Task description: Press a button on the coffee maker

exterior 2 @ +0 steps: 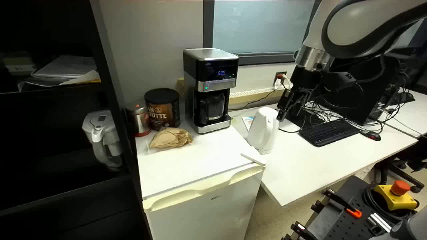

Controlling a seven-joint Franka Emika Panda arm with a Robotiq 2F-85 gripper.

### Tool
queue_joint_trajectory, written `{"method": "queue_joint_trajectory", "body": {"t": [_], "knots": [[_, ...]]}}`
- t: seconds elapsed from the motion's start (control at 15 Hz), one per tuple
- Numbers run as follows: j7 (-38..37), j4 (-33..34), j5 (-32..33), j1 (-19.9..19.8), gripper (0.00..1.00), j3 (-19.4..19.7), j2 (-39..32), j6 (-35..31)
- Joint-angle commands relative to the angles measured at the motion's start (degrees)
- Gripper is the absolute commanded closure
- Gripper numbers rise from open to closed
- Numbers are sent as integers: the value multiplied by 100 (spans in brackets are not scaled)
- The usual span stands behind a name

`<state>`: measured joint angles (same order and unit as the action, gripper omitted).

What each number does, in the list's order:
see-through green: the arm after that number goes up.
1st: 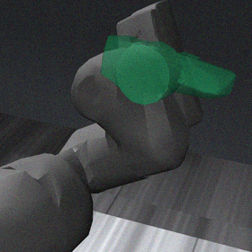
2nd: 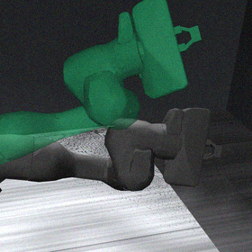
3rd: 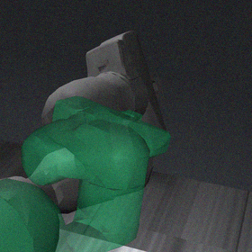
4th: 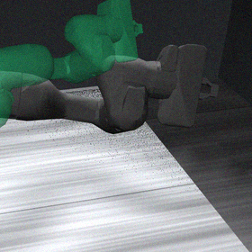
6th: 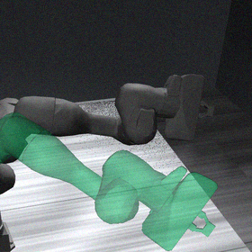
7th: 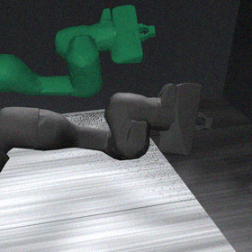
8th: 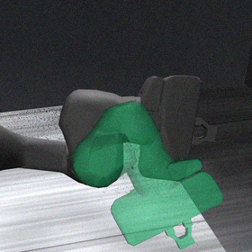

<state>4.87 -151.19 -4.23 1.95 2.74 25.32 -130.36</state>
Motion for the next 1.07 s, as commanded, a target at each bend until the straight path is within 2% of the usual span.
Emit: {"method": "queue_joint_trajectory", "body": {"t": [0.0, 0.67, 0.8, 1.0], "knots": [[11, 8, -14, -30, 0, -28, 0, 14], [53, -46, 89, -26, 0, -79, 91, -149], [-96, -118, 358, -95, 0, -228, 174, -481], [-497, -221, 1139, -307, 0, -586, 238, -1239]]}}
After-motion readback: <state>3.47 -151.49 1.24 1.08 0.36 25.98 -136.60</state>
